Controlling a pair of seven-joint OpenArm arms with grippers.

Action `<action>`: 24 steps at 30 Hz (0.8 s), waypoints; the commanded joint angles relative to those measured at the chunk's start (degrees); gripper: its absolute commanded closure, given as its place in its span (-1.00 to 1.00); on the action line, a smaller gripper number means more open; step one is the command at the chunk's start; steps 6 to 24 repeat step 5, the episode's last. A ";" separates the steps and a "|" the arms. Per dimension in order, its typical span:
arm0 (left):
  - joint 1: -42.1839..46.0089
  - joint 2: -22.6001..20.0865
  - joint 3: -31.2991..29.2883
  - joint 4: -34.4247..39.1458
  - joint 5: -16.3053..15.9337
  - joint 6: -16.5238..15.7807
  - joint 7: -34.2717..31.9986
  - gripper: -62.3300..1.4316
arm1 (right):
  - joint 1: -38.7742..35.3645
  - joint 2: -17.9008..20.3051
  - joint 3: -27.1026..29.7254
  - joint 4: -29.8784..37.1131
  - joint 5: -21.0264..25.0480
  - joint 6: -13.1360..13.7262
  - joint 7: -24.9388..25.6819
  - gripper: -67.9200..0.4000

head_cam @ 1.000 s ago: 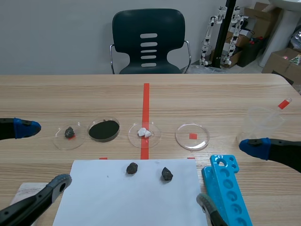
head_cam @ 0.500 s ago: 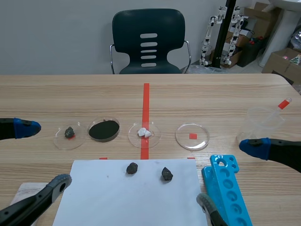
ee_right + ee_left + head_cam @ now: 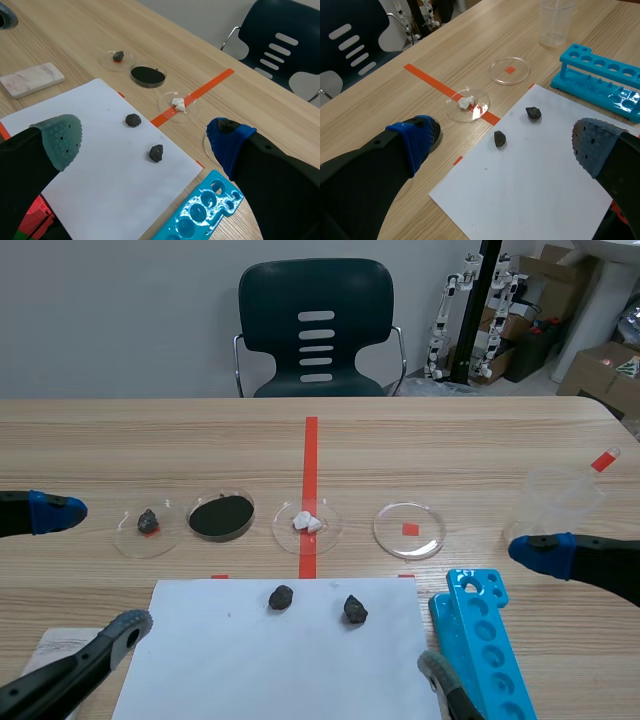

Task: Return to the home posture

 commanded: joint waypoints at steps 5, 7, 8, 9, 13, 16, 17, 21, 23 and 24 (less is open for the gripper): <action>0.02 0.28 0.37 0.68 -0.59 0.26 -0.92 -0.84 | 0.46 0.33 0.44 1.40 0.76 -0.20 0.72 -0.52; 0.02 0.28 0.37 0.68 -0.59 0.26 -0.92 -0.84 | 0.46 0.33 0.44 1.40 0.76 -0.20 0.72 -0.52; 0.02 0.28 0.37 0.68 -0.59 0.26 -0.92 -0.84 | 0.46 0.33 0.44 1.40 0.76 -0.20 0.72 -0.52; 0.02 0.28 0.37 0.68 -0.59 0.26 -0.92 -0.84 | 0.46 0.33 0.44 1.40 0.76 -0.20 0.72 -0.52; 0.02 0.28 0.37 0.68 -0.59 0.26 -0.92 -0.84 | 0.46 0.33 0.44 1.40 0.76 -0.20 0.72 -0.52; 0.02 0.28 0.37 0.68 -0.59 0.26 -0.92 -0.84 | 0.46 0.33 0.44 1.40 0.76 -0.20 0.72 -0.52; 0.02 0.28 0.37 0.68 -0.59 0.26 -0.92 -0.84 | 0.46 0.33 0.44 1.40 0.76 -0.20 0.72 -0.52; 0.02 0.28 0.37 0.68 -0.59 0.26 -0.92 -0.84 | 0.46 0.33 0.44 1.40 0.76 -0.20 0.72 -0.52; 0.02 0.28 0.37 0.68 -0.59 0.26 -0.92 -0.84 | 0.46 0.33 0.44 1.40 0.76 -0.20 0.72 -0.52; 0.02 0.28 0.37 0.68 -0.59 0.26 -0.92 -0.84 | 0.46 0.33 0.44 1.40 0.76 -0.20 0.72 -0.52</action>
